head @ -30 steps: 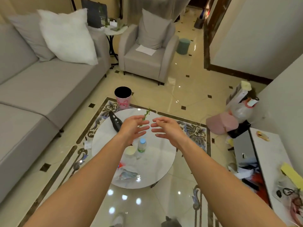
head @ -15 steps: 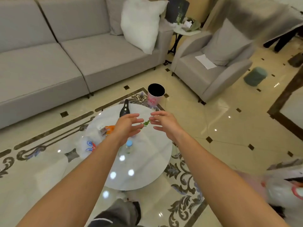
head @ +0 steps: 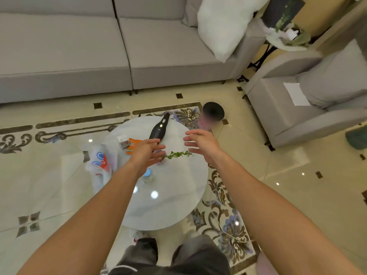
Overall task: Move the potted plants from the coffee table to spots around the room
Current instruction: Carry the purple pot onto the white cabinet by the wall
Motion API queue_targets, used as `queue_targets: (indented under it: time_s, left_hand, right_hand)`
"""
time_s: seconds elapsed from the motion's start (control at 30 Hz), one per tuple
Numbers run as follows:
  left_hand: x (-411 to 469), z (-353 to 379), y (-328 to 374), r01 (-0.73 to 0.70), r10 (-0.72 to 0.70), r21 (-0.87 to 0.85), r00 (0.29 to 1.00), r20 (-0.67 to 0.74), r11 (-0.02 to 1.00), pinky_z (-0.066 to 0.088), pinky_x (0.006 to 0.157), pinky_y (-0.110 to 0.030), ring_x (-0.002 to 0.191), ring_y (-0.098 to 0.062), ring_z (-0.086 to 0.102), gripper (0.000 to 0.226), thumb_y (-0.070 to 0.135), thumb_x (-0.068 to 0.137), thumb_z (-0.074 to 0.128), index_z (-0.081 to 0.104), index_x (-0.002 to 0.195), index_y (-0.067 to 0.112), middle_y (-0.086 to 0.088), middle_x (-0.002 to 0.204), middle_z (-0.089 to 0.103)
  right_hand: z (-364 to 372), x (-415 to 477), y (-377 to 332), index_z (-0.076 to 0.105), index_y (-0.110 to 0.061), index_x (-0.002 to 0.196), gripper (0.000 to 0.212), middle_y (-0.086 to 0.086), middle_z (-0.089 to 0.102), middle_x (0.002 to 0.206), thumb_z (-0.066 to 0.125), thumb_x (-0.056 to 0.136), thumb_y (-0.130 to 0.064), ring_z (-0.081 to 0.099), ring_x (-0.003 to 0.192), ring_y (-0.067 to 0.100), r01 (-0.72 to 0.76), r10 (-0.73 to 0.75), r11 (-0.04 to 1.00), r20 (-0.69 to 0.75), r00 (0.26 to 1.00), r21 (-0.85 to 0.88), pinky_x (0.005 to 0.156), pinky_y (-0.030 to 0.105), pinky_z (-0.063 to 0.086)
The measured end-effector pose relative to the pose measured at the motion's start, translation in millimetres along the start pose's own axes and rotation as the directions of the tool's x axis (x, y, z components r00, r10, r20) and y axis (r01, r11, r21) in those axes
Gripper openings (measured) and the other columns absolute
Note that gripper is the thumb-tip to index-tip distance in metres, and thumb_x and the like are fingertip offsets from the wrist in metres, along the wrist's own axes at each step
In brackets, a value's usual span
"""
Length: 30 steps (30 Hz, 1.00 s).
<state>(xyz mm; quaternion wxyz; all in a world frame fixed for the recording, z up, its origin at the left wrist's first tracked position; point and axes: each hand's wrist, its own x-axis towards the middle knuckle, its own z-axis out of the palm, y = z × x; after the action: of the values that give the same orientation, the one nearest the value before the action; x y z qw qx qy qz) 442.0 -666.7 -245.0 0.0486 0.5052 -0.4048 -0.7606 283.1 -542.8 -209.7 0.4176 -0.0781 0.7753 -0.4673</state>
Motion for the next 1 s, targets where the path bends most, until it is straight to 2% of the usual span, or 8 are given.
queue_targets:
  time_s: [0.1, 0.23, 0.3, 0.4, 0.5, 0.77, 0.9, 1.0]
  left_hand:
    - [14, 5, -7, -0.019, 0.01, -0.078, 0.995, -0.104, 0.997, 0.056, 0.099, -0.043, 0.101, -0.027, 0.075, 0.032, 0.006, 0.103, 0.044, 0.061, 0.129, 0.013, -0.01, 0.115, 0.075]
    - [32, 19, -24, -0.05, 0.002, -0.204, 0.974, -0.228, 0.978, 0.059, 0.079, -0.033, 0.096, -0.027, 0.077, 0.029, 0.005, 0.101, 0.046, 0.062, 0.124, 0.016, -0.006, 0.097, 0.08]
    - [42, 31, -40, -0.073, -0.014, -0.26, 0.948, -0.317, 0.963, 0.059, 0.083, -0.035, 0.097, -0.026, 0.076, 0.028, 0.005, 0.099, 0.049, 0.061, 0.123, 0.015, -0.003, 0.091, 0.081]
    - [64, 51, -72, -0.09, -0.053, -0.308, 0.903, -0.426, 0.947, 0.054, 0.093, -0.041, 0.102, -0.029, 0.074, 0.03, 0.004, 0.094, 0.059, 0.062, 0.123, 0.011, -0.01, 0.104, 0.079]
    - [100, 68, -104, -0.086, -0.103, -0.348, 0.865, -0.491, 0.934, 0.052, 0.099, -0.043, 0.107, -0.03, 0.071, 0.029, 0.003, 0.095, 0.057, 0.061, 0.122, 0.013, -0.013, 0.111, 0.076]
    - [189, 74, -173, -0.021, -0.166, -0.308, 0.806, -0.568, 0.951, 0.053, 0.1, -0.039, 0.104, -0.021, 0.067, 0.038, 0.006, 0.098, 0.054, 0.056, 0.135, 0.011, -0.007, 0.116, 0.073]
    - [234, 71, -214, 0.061, -0.197, -0.243, 0.787, -0.585, 0.968, 0.053, 0.096, -0.04, 0.105, -0.023, 0.063, 0.053, 0.003, 0.095, 0.061, 0.046, 0.145, 0.009, -0.009, 0.122, 0.064]
    - [270, 63, -228, 0.062, -0.148, -0.163, 0.793, -0.591, 0.985, 0.055, 0.097, -0.04, 0.114, -0.024, 0.059, 0.071, 0.002, 0.092, 0.065, 0.034, 0.153, 0.024, -0.004, 0.131, 0.057]
  right_hand:
    - [-6, 41, -9, 0.073, -0.023, 0.099, 0.017, 0.001, 0.077, 0.098, 0.058, 0.098, -0.014, 0.07, 0.098, 0.018, 0.047, -0.04, 0.995, 0.075, 0.996, -0.086, 0.076, 0.028, 0.055]
    - [-10, 99, -10, 0.073, -0.023, 0.1, 0.016, 0.002, 0.074, 0.106, 0.061, 0.097, -0.013, 0.066, 0.104, 0.017, 0.087, -0.044, 0.975, 0.205, 0.978, -0.203, 0.081, 0.029, 0.051]
    - [-10, 128, -6, 0.073, -0.022, 0.105, 0.017, 0.001, 0.074, 0.108, 0.059, 0.099, -0.014, 0.066, 0.105, 0.017, 0.091, -0.008, 0.959, 0.296, 0.955, -0.268, 0.084, 0.031, 0.051]
    - [-12, 169, 5, 0.07, -0.021, 0.113, 0.019, 0.0, 0.072, 0.112, 0.054, 0.103, -0.018, 0.066, 0.106, 0.016, 0.116, 0.051, 0.924, 0.417, 0.907, -0.365, 0.093, 0.035, 0.054]
    - [-14, 215, 22, 0.07, -0.021, 0.116, 0.021, 0.0, 0.073, 0.112, 0.053, 0.104, -0.02, 0.068, 0.105, 0.018, 0.139, 0.098, 0.901, 0.506, 0.857, -0.411, 0.095, 0.038, 0.056]
    - [-4, 322, 100, 0.069, -0.024, 0.114, 0.02, 0.002, 0.071, 0.113, 0.061, 0.099, -0.013, 0.072, 0.096, 0.015, 0.185, 0.171, 0.849, 0.589, 0.79, -0.495, 0.072, 0.024, 0.059]
    - [12, 364, 144, 0.059, -0.029, 0.13, 0.045, 0.0, 0.057, 0.133, 0.068, 0.093, -0.006, 0.065, 0.105, 0.018, 0.306, 0.173, 0.778, 0.655, 0.736, -0.549, 0.077, 0.025, 0.058]
    - [33, 387, 177, 0.042, -0.036, 0.147, 0.072, -0.003, 0.041, 0.152, 0.071, 0.089, -0.004, 0.061, 0.115, 0.022, 0.45, 0.18, 0.65, 0.699, 0.692, -0.613, 0.094, 0.038, 0.058]
